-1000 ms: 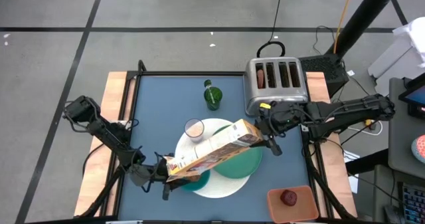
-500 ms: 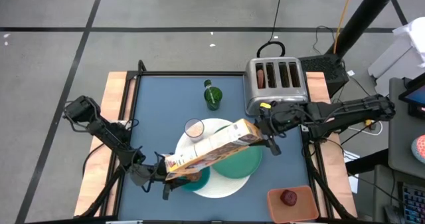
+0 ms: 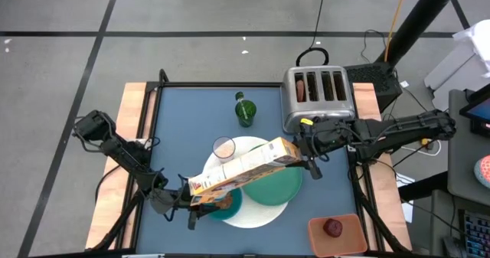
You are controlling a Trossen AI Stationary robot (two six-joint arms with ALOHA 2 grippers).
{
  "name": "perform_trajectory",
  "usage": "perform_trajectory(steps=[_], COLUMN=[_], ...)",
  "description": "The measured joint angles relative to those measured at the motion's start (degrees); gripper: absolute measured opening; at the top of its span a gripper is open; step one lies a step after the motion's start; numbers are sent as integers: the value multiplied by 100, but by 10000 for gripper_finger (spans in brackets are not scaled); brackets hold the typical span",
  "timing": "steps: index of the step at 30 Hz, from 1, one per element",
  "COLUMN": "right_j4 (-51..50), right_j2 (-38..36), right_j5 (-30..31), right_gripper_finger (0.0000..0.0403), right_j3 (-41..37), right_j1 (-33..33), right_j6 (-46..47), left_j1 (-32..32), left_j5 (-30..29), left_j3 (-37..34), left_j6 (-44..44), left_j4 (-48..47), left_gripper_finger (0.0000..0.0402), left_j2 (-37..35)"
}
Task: Arrange a breakfast setting
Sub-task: Pour the cereal from the cereal box into the blue bowl
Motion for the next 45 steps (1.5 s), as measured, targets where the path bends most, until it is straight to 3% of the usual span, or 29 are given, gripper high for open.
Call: perform_trajectory(steps=[14,30,45], right_j4=[-220,-905,-777], right_j2=[-20,6,114], right_j5=[-214,-232,-100], right_gripper_finger=[199,199,199], right_j3=[28,541,540], right_j1=[149,291,369], right_j6=[91,244,133], left_j1=[-9,134,131], left_j5=[72,59,89], left_j3=[0,0,0], left_j6=[-294,-6,-42], left_j4=[37,391,295], left_gripper_finger=[198,198,198], left_j2=[0,0,2])
